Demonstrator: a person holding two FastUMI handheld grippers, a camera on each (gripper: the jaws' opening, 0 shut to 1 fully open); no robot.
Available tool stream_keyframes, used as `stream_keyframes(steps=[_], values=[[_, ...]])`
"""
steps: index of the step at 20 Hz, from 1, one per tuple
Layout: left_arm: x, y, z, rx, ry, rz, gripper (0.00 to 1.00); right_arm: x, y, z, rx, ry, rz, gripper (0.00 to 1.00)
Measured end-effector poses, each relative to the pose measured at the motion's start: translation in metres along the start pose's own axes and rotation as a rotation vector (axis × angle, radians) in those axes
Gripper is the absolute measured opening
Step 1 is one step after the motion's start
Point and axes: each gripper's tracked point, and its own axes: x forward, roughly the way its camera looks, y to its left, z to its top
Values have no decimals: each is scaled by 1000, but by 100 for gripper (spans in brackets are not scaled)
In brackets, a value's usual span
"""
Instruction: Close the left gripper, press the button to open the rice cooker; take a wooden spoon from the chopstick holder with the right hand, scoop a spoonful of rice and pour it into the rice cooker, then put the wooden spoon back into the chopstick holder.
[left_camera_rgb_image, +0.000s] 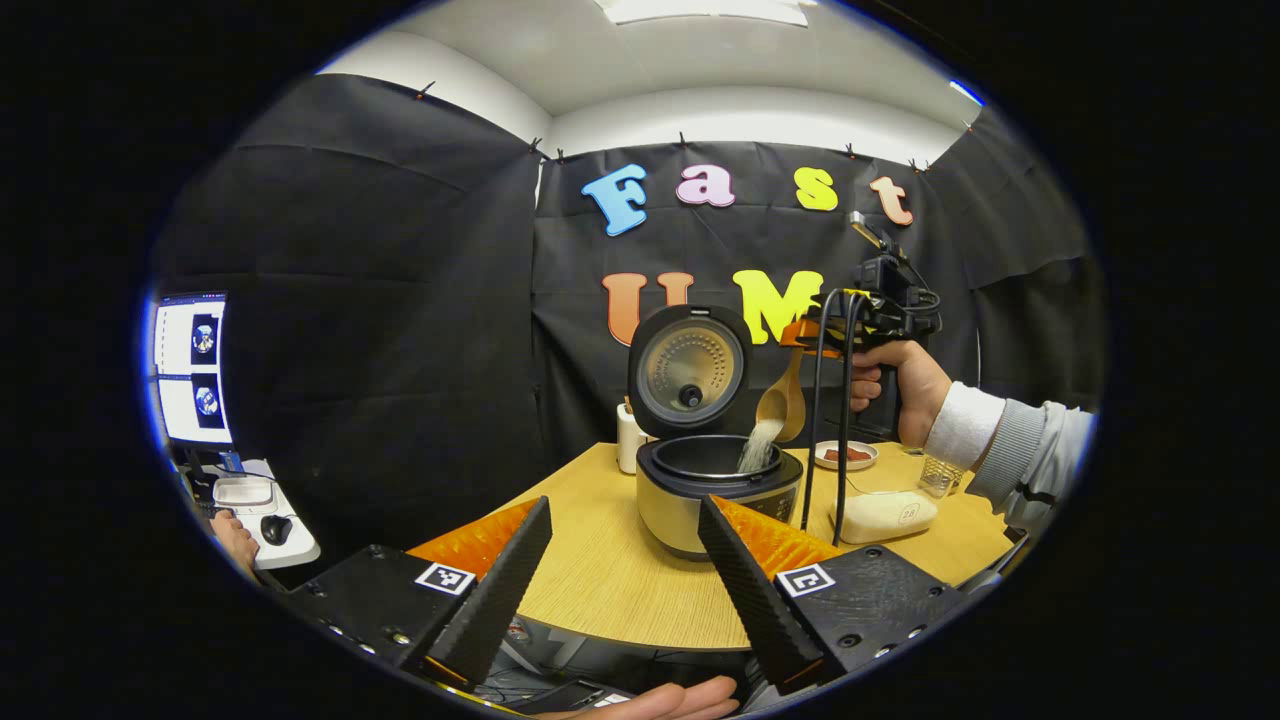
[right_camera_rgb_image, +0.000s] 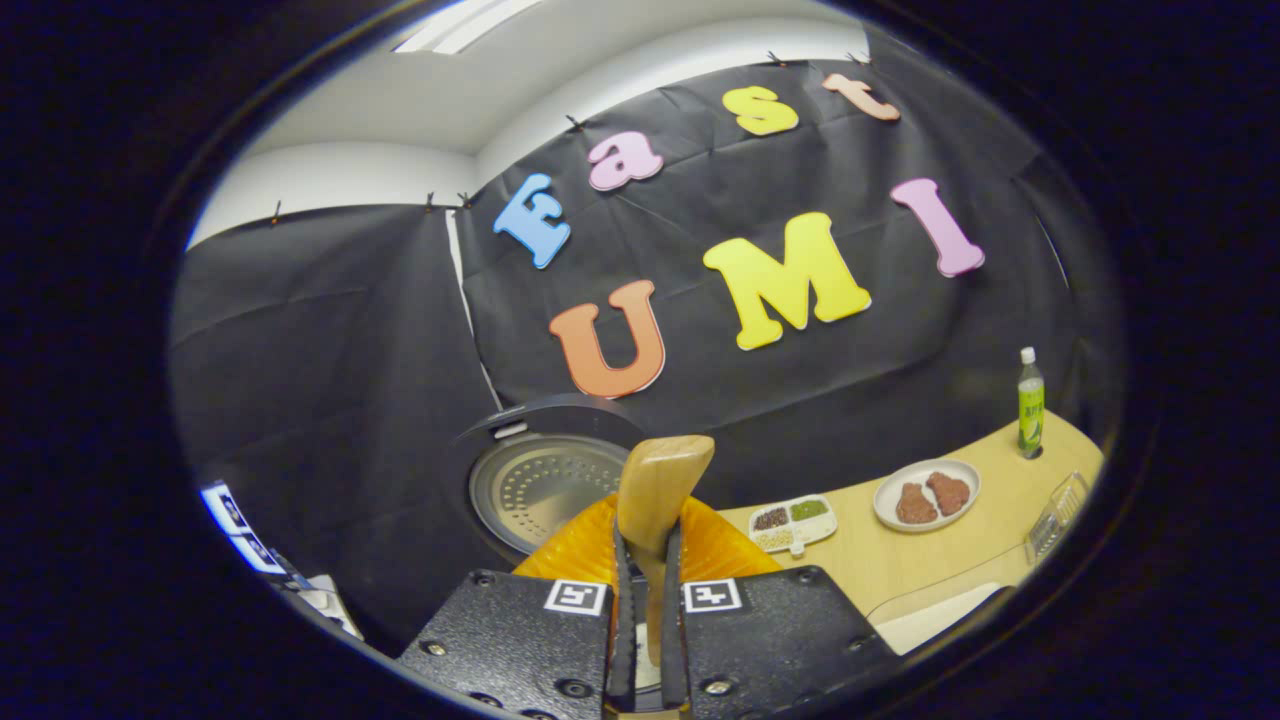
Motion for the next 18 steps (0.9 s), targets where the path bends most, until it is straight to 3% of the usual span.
stream_keyframes(steps=[11, 15, 18], values=[[1, -3, -4, 14, 14, -6, 94, -10, 54, -24, -443, -50, 70, 15], [-1, -4, -2, 25, 7, -9, 94, -12, 57, -31, -508, -44, 72, 15], [0, -3, -3, 21, 7, -7, 94, -15, 40, -24, -482, -45, 44, 16]])
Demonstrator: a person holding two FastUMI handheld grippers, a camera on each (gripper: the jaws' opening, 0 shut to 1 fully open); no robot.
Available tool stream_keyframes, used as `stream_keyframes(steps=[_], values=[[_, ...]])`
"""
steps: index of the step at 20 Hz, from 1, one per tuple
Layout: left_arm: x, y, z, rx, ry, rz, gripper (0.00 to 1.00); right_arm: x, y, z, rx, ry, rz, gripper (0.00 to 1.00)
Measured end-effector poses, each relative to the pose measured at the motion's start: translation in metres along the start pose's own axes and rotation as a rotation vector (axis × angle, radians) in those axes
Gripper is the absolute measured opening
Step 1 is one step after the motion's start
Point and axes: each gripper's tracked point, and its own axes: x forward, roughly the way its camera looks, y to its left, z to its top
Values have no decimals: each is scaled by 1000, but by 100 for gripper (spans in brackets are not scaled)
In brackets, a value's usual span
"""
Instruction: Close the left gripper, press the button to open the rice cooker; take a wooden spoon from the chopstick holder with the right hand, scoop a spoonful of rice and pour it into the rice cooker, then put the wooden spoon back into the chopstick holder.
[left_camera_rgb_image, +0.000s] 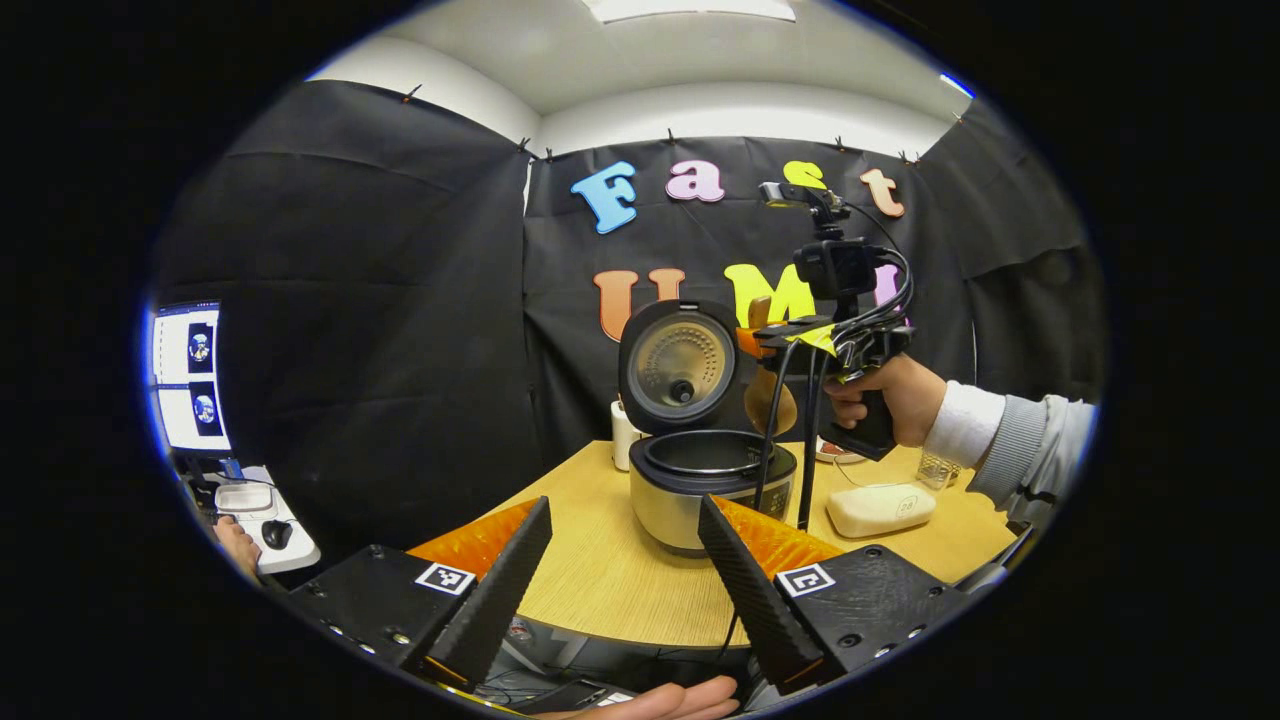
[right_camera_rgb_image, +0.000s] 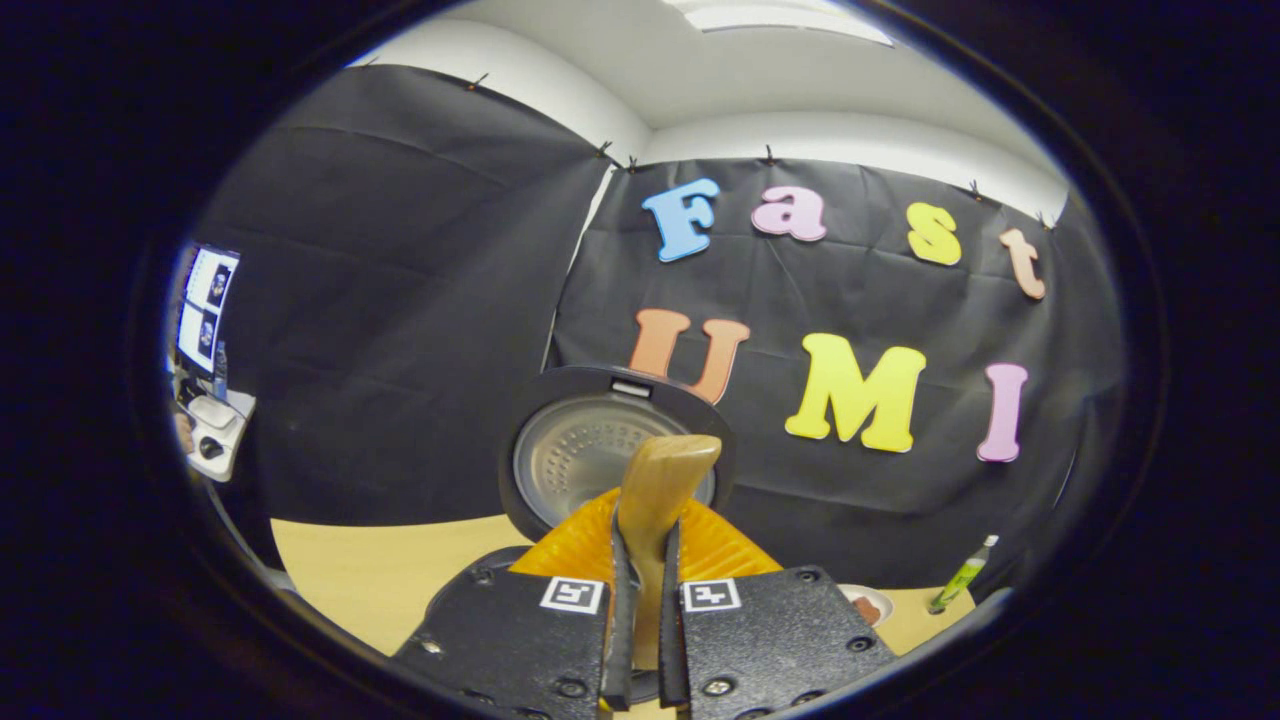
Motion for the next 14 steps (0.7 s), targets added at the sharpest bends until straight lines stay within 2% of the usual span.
stream_keyframes(steps=[8, 14], values=[[-1, 0, 5, -7, -19, 18, 94, -32, -117, -2, 152, 29, -158, 17], [-6, -24, 13, -11, -30, 5, 94, -68, -221, -22, 181, 70, -306, 18]])
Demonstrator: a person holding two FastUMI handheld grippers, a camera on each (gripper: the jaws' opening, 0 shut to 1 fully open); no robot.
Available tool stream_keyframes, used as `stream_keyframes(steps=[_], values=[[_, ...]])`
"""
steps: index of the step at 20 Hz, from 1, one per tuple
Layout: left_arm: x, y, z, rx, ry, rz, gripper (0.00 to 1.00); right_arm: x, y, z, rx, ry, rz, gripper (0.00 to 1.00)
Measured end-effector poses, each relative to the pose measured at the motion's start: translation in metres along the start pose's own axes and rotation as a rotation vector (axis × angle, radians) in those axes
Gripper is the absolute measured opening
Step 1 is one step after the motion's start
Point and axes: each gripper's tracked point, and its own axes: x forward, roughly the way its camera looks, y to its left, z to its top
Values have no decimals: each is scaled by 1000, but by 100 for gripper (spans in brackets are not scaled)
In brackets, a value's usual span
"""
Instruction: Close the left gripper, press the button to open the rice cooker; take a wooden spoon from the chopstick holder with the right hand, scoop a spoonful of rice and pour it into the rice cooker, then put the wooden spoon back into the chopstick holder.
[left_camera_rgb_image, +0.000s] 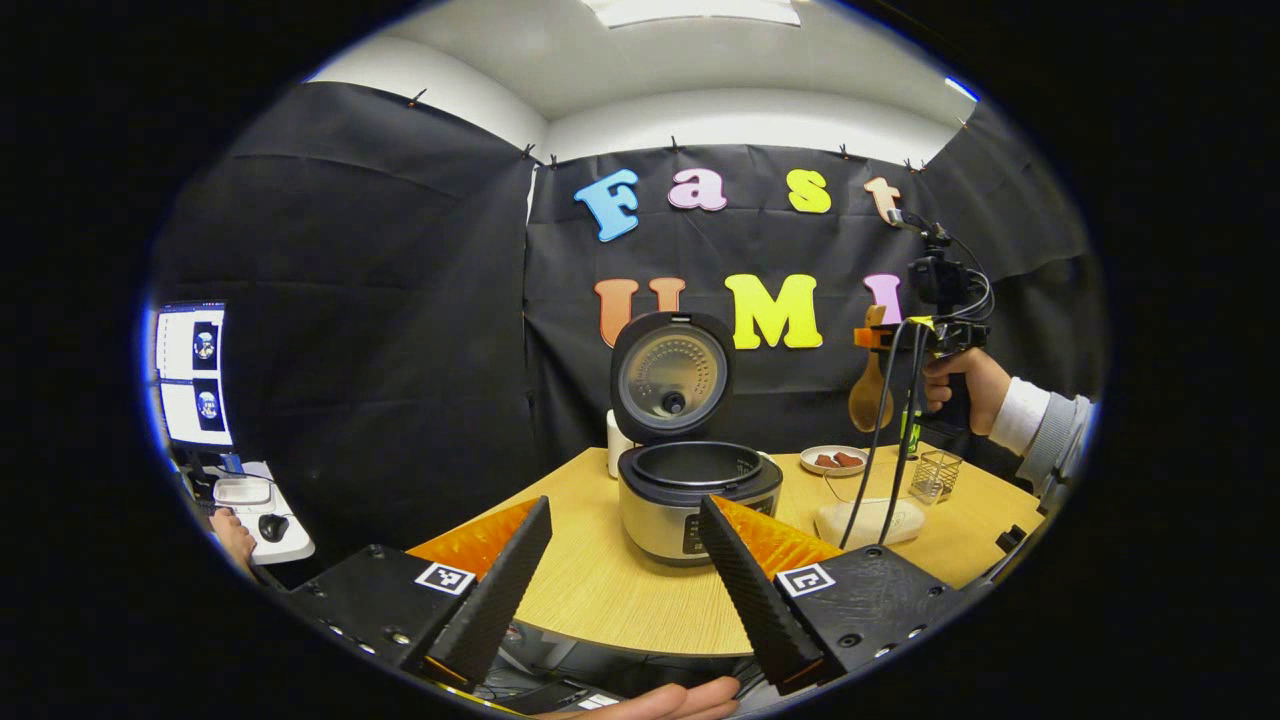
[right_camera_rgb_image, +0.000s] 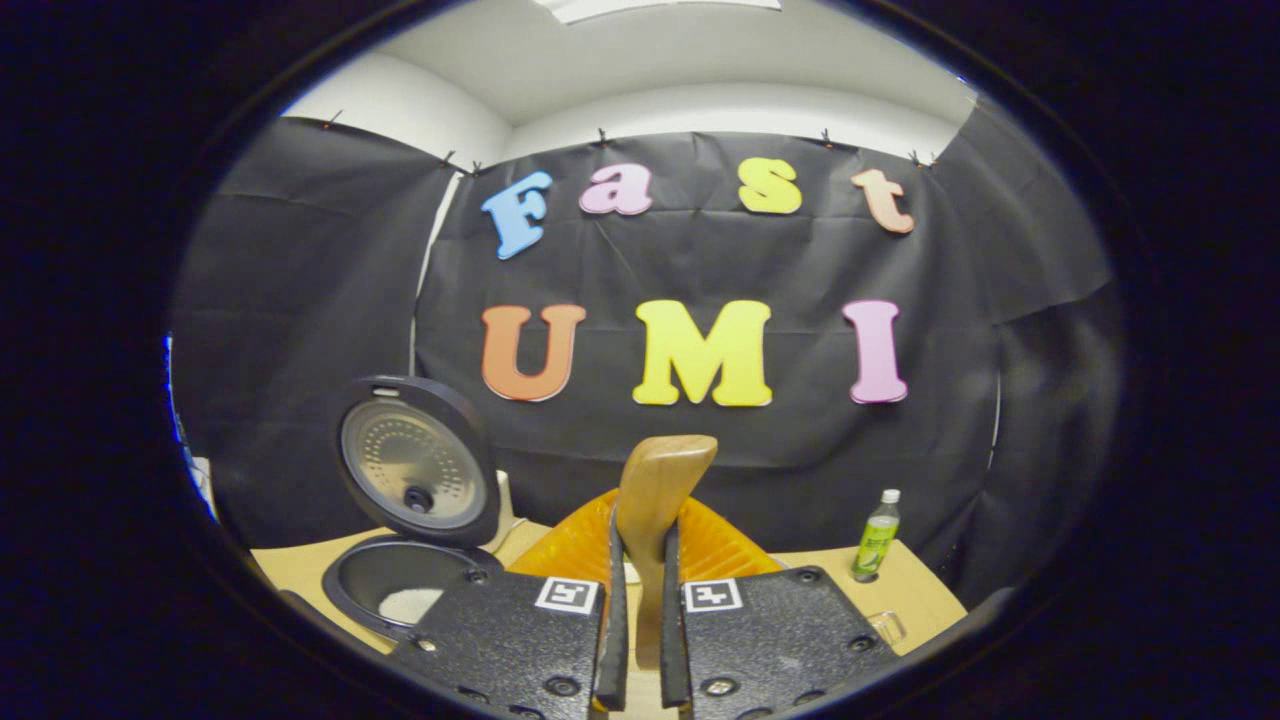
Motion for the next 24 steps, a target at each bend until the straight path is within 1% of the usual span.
stream_keyframes(steps=[3, 5, 8, 12, 14, 18, 21, 22, 23, 24], values=[[1, -14, 5, 15, -16, -12, 94, -5, -51, -2, 17, 9, -62, 18], [4, -18, 6, -3, -20, -4, 94, -10, -81, -1, 25, 0, -105, 19], [6, -26, 11, -36, -20, 2, 94, -11, -114, -10, 19, 2, -137, 20], [6, -29, 21, -38, -44, 16, 94, -10, -153, -27, 47, 6, -170, 20], [6, -34, 27, -39, -62, 16, 94, -6, -174, -40, 66, 18, -200, 20], [9, -44, 35, -64, -94, 1, 94, 2, -206, -75, 106, 67, -230, 21], [16, -55, 34, -86, -85, -27, 94, 9, -223, -93, 127, 82, -247, 21], [18, -57, 33, -81, -82, -26, 94, 10, -226, -96, 137, 84, -250, 21], [19, -57, 33, -68, -80, -22, 94, 11, -227, -101, 153, 92, -241, 24], [22, -58, 32, -55, -79, -19, 95, 12, -225, -103, 170, 95, -231, 23]])
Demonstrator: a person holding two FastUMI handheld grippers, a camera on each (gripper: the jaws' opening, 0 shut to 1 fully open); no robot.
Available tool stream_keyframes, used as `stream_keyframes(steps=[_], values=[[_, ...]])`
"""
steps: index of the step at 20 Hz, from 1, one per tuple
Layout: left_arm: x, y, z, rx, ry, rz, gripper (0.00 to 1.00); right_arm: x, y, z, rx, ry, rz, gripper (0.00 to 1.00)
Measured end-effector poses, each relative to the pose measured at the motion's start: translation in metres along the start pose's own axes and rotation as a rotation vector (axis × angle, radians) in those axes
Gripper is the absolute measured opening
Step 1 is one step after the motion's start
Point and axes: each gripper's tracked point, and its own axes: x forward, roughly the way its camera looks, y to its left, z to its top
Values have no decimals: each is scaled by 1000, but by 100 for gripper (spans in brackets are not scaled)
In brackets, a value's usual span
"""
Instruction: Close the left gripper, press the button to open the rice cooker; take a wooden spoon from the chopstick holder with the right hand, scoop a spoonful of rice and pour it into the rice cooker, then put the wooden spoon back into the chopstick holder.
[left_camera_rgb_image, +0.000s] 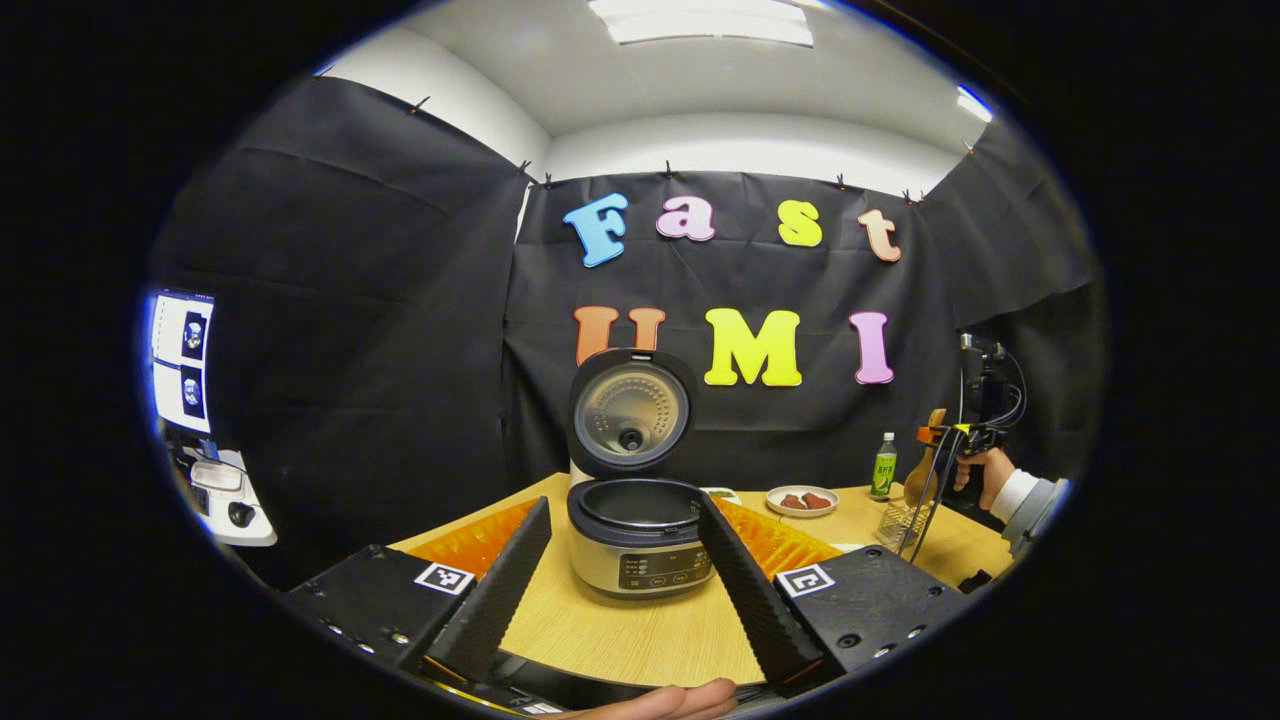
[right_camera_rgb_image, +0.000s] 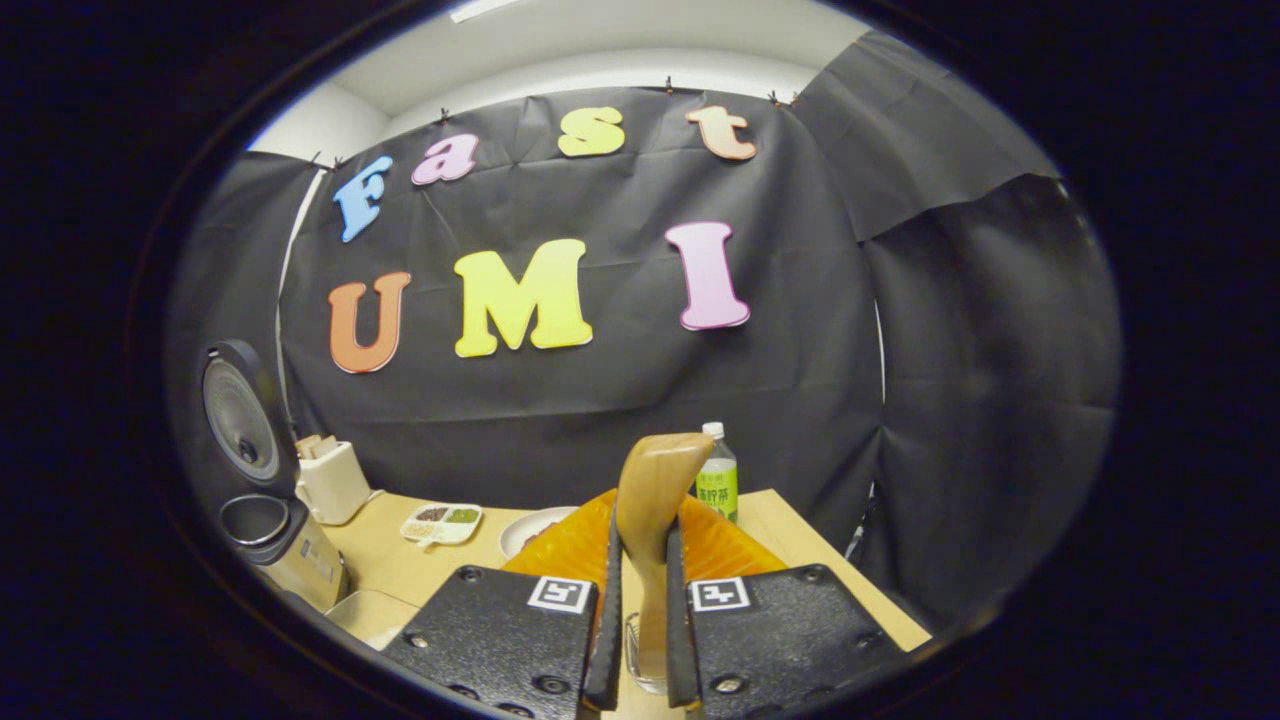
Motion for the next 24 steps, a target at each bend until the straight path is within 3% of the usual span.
stream_keyframes(steps=[2, 6, 14, 19, 22, 24], values=[[3, -7, -8, 18, 19, -7, 94, 5, -6, 4, 12, -17, -17, 27], [6, -17, -13, 36, 41, -22, 94, -5, -19, 13, -29, -34, -63, 98], [35, -30, 7, 100, 22, -35, 94, -47, -15, 47, 27, -120, -41, 100], [69, -41, 35, 99, -3, -62, 96, -79, -10, 38, 68, -66, -42, 100], [99, -38, 49, 90, 3, -20, 96, -103, -5, 38, 60, -75, -55, 100], [121, -38, 65, 90, -1, -8, 96, -124, 9, 43, 31, -102, -17, 97]])
